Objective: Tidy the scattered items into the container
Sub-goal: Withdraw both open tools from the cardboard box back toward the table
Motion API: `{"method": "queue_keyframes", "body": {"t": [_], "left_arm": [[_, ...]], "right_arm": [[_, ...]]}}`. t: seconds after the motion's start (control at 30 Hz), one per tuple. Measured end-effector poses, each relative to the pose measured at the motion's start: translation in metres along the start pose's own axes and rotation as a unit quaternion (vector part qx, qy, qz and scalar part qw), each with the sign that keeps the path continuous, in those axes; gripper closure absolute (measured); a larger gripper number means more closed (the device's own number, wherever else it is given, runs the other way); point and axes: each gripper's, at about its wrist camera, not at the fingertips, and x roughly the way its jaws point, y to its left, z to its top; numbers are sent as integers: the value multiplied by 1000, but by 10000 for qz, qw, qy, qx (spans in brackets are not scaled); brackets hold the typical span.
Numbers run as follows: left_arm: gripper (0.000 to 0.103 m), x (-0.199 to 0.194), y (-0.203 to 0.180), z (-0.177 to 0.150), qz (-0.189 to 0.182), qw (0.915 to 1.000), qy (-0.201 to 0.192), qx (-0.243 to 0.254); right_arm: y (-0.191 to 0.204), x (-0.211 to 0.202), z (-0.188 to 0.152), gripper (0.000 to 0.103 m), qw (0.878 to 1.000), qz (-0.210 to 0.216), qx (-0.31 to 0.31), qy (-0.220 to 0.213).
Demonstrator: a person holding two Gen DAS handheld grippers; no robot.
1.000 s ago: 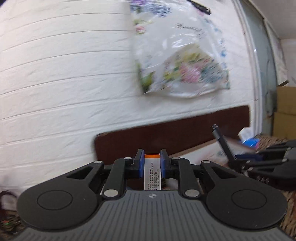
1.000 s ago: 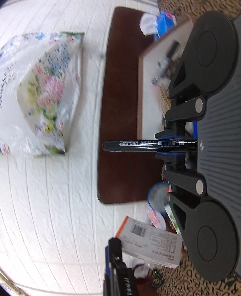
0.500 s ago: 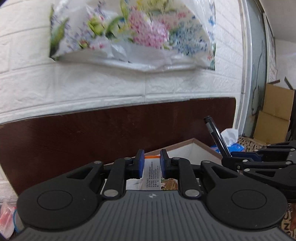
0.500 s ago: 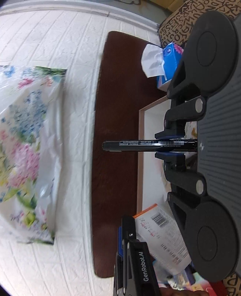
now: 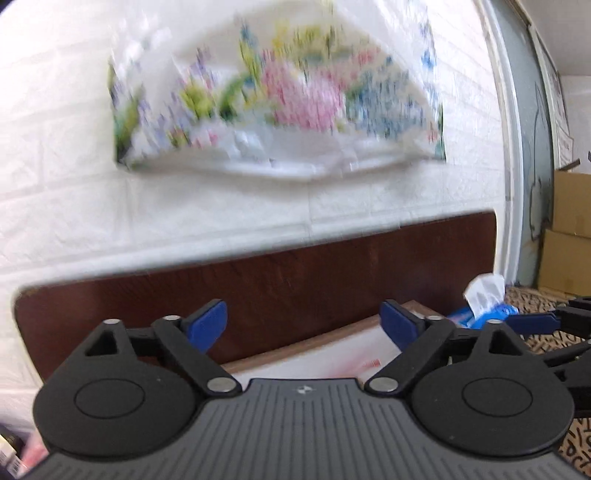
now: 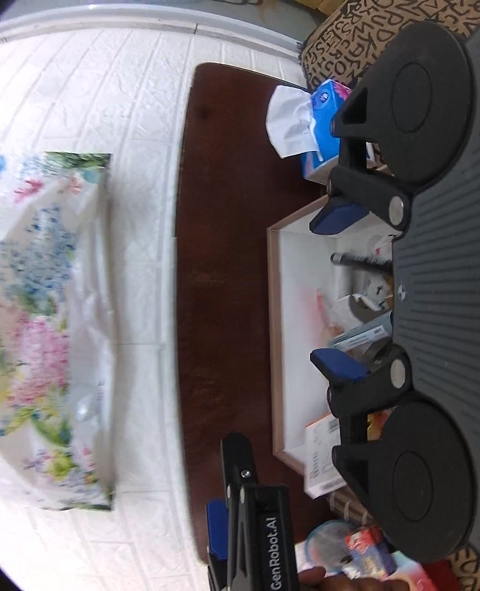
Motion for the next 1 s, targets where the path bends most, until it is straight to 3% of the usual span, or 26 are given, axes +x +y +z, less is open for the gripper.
{"method": "queue_keyframes", "body": {"t": [0.23,0.33,0.43,0.67,0.77,0.87,1.0], "left_arm": [[1,-62,30,0,208,9992,-338,-78],[1,-95,53,-17,581,9976,-373,46],[0,-128,78,-40,980,9947,-277,125],[0,-193,132,-98,1764,9836,278,-256],[0,-202,136,-121,1829,9813,597,-103],[0,-199,131,-143,1557,9831,961,78],[0,-184,116,-164,1310,9839,1109,497]], "right_arm": [[27,-48,-1,21,9983,387,9,-428],[46,-67,-9,21,9965,673,59,-499],[73,-82,-20,21,9939,985,65,-482],[143,-95,-57,21,9853,1687,122,-229],[173,-89,-72,21,9818,1897,58,38],[194,-85,-84,21,9802,1966,8,243],[207,-86,-93,21,9795,1977,-68,378]]}}
